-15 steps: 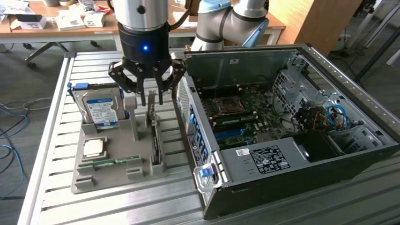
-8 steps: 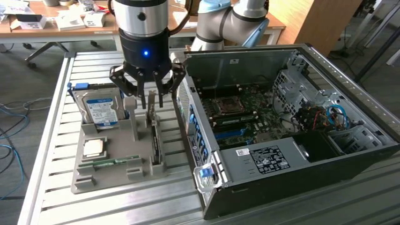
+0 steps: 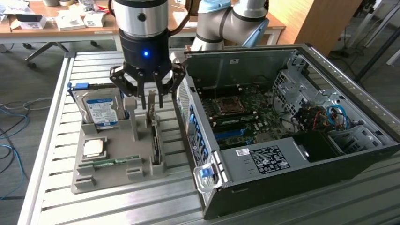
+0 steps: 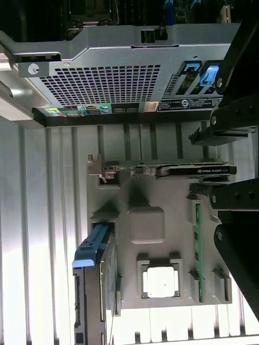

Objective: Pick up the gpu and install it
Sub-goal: 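Pick up the gpu and move the gpu toward the slot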

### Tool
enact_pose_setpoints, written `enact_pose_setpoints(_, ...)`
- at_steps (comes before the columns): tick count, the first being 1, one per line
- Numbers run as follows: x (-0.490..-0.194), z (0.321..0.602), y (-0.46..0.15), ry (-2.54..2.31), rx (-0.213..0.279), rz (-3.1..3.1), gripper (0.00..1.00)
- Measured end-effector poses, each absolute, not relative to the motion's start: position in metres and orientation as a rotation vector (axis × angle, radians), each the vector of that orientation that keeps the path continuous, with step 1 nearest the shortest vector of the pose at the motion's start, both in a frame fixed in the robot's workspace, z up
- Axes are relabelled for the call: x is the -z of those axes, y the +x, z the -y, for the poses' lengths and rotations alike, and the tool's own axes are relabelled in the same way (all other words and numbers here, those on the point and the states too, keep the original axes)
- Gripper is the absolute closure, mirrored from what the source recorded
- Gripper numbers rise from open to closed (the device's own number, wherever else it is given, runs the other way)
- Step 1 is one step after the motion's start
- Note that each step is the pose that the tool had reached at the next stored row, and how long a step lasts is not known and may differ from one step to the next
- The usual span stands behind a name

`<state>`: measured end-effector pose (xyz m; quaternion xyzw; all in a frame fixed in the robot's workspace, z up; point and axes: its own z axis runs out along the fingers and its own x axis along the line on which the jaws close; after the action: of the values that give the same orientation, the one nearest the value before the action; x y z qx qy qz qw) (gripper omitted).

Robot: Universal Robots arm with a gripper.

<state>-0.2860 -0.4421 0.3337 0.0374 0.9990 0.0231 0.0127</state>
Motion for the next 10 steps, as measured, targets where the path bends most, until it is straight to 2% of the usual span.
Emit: enact_pose_setpoints(10, -0.319, 0.442, -0.286, 0.117, -0.071, -3.114, 0.58)
